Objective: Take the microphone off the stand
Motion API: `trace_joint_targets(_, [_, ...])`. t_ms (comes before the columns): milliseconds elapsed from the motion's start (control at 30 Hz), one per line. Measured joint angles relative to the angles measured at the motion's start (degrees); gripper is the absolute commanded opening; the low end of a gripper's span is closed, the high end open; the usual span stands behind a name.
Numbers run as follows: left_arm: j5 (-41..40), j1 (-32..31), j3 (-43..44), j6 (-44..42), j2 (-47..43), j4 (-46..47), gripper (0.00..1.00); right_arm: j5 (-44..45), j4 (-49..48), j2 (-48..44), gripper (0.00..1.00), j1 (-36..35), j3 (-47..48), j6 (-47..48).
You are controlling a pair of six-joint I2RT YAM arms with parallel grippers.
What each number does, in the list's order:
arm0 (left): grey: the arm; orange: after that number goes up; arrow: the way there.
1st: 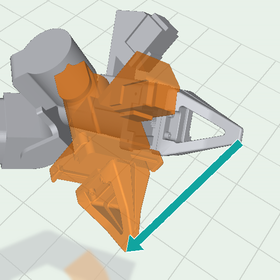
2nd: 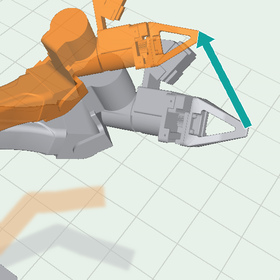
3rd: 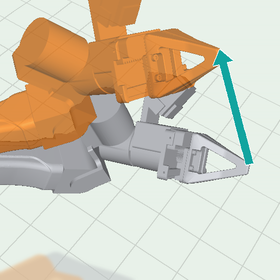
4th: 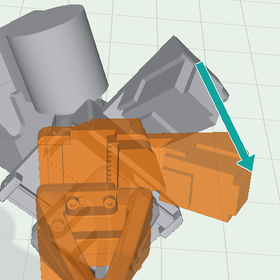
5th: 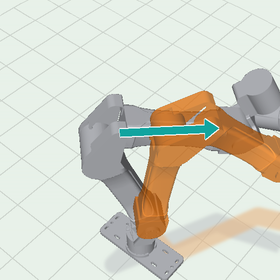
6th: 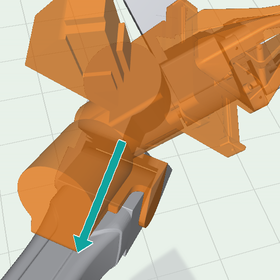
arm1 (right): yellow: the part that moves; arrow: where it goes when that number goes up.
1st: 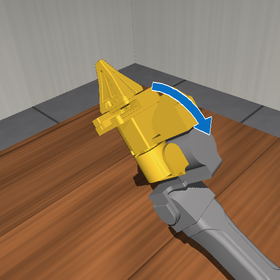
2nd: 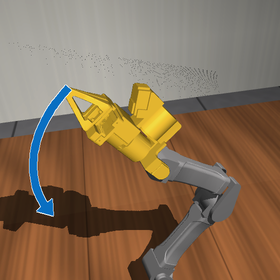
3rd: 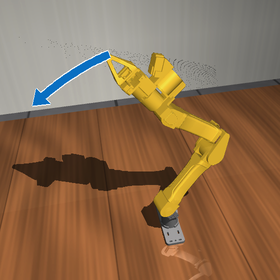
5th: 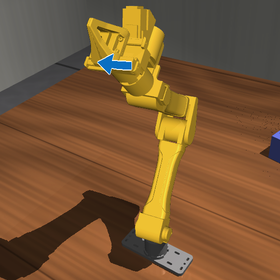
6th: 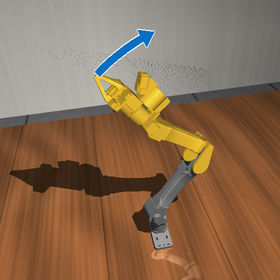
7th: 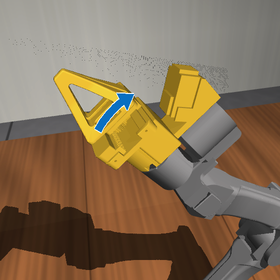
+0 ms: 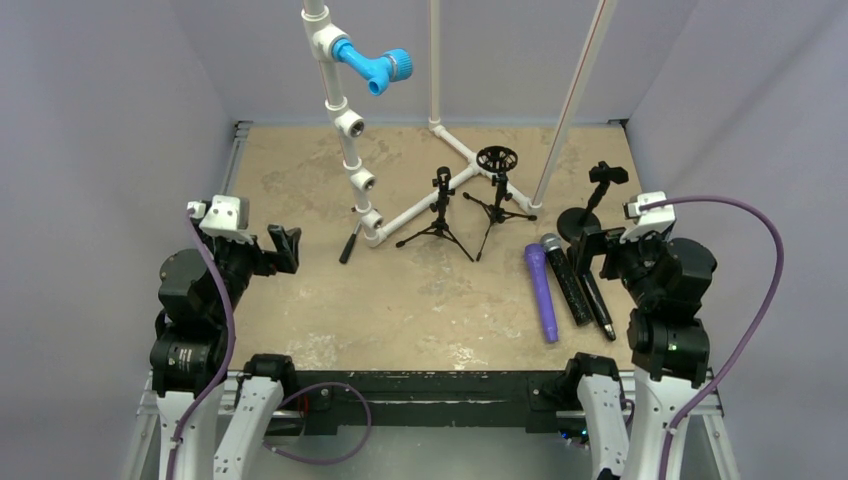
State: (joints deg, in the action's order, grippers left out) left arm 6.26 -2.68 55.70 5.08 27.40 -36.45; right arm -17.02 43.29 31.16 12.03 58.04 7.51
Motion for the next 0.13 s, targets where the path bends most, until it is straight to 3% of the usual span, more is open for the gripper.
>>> trace_joint_targets(133, [0.4,0.0,0.0,0.1,0.0,0.0,1.00,-0.5,0.0,-0.1,0.96,0.0,-0.1,0.0])
